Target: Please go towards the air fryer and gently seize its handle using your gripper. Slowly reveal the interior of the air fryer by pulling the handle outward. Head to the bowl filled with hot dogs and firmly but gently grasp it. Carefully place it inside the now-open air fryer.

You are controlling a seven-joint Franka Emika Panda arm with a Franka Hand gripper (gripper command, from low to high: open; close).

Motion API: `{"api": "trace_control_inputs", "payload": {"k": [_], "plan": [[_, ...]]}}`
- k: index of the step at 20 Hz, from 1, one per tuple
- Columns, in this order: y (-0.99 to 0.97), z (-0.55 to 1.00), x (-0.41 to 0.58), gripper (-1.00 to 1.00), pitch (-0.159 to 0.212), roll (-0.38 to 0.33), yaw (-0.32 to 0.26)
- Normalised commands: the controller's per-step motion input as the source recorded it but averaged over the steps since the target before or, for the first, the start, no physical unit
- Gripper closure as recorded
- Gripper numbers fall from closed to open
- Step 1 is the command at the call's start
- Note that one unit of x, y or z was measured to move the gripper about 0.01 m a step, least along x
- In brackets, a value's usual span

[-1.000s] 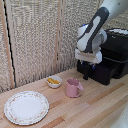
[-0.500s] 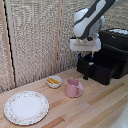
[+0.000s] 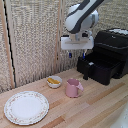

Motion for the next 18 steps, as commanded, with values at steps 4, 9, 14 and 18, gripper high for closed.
{"api": "trace_control_inputs", "payload": {"k": [4, 9, 14, 18], "plan": [[0.20, -0.13, 0.221, -1.00, -0.041, 0.254, 0.198], [0.14, -0.29, 0.215, -1.00, -0.022, 0.200, 0.236], [0.15, -0.33, 0.175, -1.00, -0.002, 0.134, 0.262], [0.12, -0.33, 0.261, -1.00, -0.002, 0.002, 0.286]]}}
